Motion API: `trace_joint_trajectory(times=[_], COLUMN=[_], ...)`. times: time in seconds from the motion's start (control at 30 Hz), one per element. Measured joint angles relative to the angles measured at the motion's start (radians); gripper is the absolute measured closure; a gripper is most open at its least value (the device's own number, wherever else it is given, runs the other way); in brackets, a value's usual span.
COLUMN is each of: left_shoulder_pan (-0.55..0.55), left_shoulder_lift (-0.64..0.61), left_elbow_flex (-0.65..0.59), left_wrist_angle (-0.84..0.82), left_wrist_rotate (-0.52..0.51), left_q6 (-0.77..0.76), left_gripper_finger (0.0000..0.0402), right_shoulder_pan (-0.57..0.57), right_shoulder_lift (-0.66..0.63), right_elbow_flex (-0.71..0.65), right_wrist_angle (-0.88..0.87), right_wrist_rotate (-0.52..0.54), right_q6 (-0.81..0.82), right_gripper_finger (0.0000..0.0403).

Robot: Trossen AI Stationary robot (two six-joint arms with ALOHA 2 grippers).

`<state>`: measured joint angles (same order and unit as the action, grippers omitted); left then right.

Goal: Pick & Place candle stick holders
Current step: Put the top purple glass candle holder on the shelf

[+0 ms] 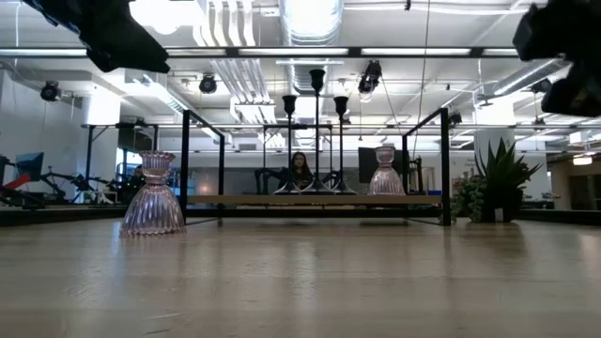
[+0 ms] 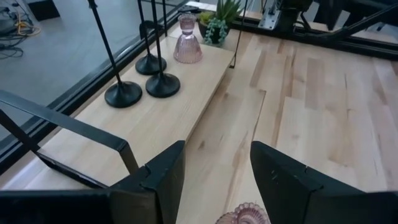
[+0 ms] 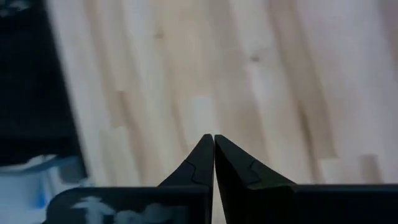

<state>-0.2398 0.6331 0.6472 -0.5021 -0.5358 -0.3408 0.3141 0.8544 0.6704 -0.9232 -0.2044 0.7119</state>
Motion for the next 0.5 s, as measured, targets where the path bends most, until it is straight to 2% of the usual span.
trace_joint_trajectory(times=[0.13,0.3,0.5], left_shoulder_pan=[0.0,0.0,0.0], left_shoulder_lift=[0.0,0.006,0.007], left_elbow_flex=[0.0,-0.001,-0.001], left_wrist_angle=[-0.003,0.033,0.037], left_wrist_rotate=[0.0,-0.016,0.001], left_q6=[0.0,-0.001,-0.016], left_gripper_finger=[0.0216,0.0216,0.0216], right_shoulder_pan=[0.0,0.0,0.0], right_shoulder_lift=[-0.041,-0.057,-0.049], right_elbow_flex=[-0.086,-0.175,-0.249], right_wrist_angle=[0.0,0.001,0.002], right_wrist_rotate=[0.057,0.075,0.077], right_q6=[0.056,0.121,0.119], right_gripper_finger=[0.0394,0.0394,0.0394])
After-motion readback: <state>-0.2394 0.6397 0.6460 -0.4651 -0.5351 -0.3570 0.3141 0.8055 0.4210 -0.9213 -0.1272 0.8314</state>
